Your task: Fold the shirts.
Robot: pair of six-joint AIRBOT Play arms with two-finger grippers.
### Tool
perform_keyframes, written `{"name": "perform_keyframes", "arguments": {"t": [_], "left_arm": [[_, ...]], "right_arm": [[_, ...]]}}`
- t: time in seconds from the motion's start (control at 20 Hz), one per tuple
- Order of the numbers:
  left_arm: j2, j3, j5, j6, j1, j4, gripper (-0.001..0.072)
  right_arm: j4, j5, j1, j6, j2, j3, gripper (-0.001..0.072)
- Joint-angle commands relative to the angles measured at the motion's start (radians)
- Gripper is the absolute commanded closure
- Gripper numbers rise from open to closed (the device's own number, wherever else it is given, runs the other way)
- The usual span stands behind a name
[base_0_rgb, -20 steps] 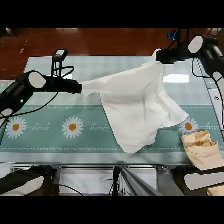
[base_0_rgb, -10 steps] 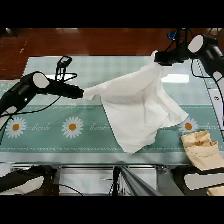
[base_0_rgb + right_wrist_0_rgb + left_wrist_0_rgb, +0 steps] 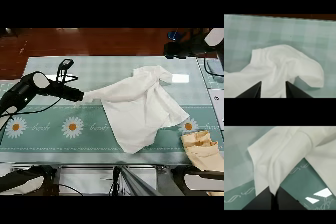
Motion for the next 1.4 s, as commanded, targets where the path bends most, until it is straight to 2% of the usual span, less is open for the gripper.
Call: {"name": "perform_keyframes", "arguments": {"t": [0.0, 0.1, 0.2, 0.3, 0.45, 0.5, 0.55, 0.65, 0.9, 1.0, 1.25, 1.35], "left_arm": [[-0.001, 0.0, -0.063, 0.004, 0.001, 0.001, 0.068], [-0.001, 0.0, -0.084, 0.004, 0.001, 0.002, 0.068], [-0.001, 0.0, -0.108, 0.004, 0.001, 0.002, 0.0681], [-0.001, 0.0, -0.135, 0.004, 0.003, 0.01, 0.0681], [-0.001, 0.0, -0.14, 0.004, 0.005, 0.01, 0.068], [-0.001, 0.0, -0.138, 0.004, 0.005, 0.01, 0.068], [-0.001, 0.0, -0.137, 0.005, 0.005, 0.01, 0.0681], [-0.001, 0.0, -0.138, 0.025, 0.005, 0.009, 0.0681], [-0.001, 0.0, -0.14, 0.03, 0.005, 0.009, 0.068], [-0.001, 0.0, -0.138, 0.031, 0.005, 0.009, 0.0681], [-0.001, 0.0, -0.138, 0.03, 0.005, 0.009, 0.068], [-0.001, 0.0, -0.138, 0.03, 0.005, 0.009, 0.0681]], "right_arm": [[-0.306, 0.237, -0.009, 0.002, 0.068, 0.0, 0.0325], [-0.491, 0.444, -0.059, -0.025, 0.075, -0.004, 0.0427], [-0.385, 0.52, -0.187, -0.026, 0.104, -0.055, 0.0433], [-0.245, 0.53, -0.32, -0.042, 0.175, -0.19, 0.0433], [-0.106, 0.467, -0.483, -0.102, 0.353, -0.486, 0.0423], [-0.014, 0.426, -0.534, -0.104, 0.411, -0.578, 0.031], [0.099, 0.388, -0.583, -0.117, 0.457, -0.668, 0.0112], [0.209, 0.375, -0.634, -0.128, 0.491, -0.796, 0.0116], [0.23, 0.341, -0.636, -0.134, 0.49, -0.983, 0.0118], [0.27, 0.304, -0.636, -0.157, 0.49, -1.011, 0.0119], [0.374, 0.104, -0.636, -0.153, 0.489, -1.017, 0.0127], [0.345, 0.071, -0.636, -0.141, 0.475, -1.017, 0.0132]]}}
